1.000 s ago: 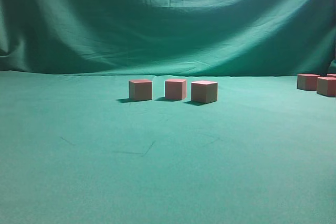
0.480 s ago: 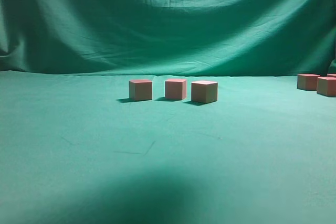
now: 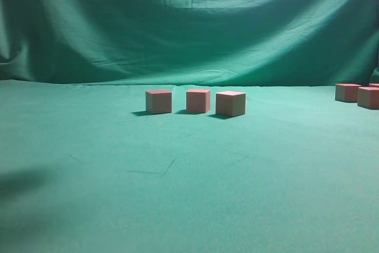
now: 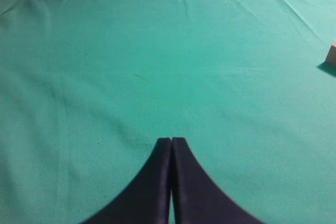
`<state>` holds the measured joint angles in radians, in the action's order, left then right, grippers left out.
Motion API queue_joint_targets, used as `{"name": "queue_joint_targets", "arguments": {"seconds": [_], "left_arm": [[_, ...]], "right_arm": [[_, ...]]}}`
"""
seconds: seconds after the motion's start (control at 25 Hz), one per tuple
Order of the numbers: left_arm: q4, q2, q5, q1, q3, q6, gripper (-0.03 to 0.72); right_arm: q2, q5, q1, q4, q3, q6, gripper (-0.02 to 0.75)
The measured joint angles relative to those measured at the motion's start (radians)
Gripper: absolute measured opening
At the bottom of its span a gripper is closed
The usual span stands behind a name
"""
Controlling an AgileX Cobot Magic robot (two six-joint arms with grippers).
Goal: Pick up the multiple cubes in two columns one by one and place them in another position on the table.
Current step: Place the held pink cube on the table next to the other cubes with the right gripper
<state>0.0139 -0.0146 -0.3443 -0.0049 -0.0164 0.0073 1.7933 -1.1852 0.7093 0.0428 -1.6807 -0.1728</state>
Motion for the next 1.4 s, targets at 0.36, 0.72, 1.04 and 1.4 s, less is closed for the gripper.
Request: {"name": "queue_joint_targets", "arguments": {"seconds": [0.36, 0.72, 1.04, 1.4], "left_arm": [[0.000, 0.000, 0.000, 0.000, 0.000, 0.000, 0.000], [0.000, 0.000, 0.000, 0.000, 0.000, 0.000, 0.000], [0.000, 0.000, 0.000, 0.000, 0.000, 0.000, 0.000], [0.000, 0.000, 0.000, 0.000, 0.000, 0.000, 0.000]], "right_arm": [[0.211, 0.014, 0.002, 0.106, -0.073, -0.047, 0.265], [0.305, 0.167, 0.004, 0.124, -0.074, -0.120, 0.265], [0.346, 0.268, 0.004, 0.112, -0.077, -0.125, 0.265], [0.391, 0.306, 0.004, 0.046, -0.091, -0.155, 0.265]]}}
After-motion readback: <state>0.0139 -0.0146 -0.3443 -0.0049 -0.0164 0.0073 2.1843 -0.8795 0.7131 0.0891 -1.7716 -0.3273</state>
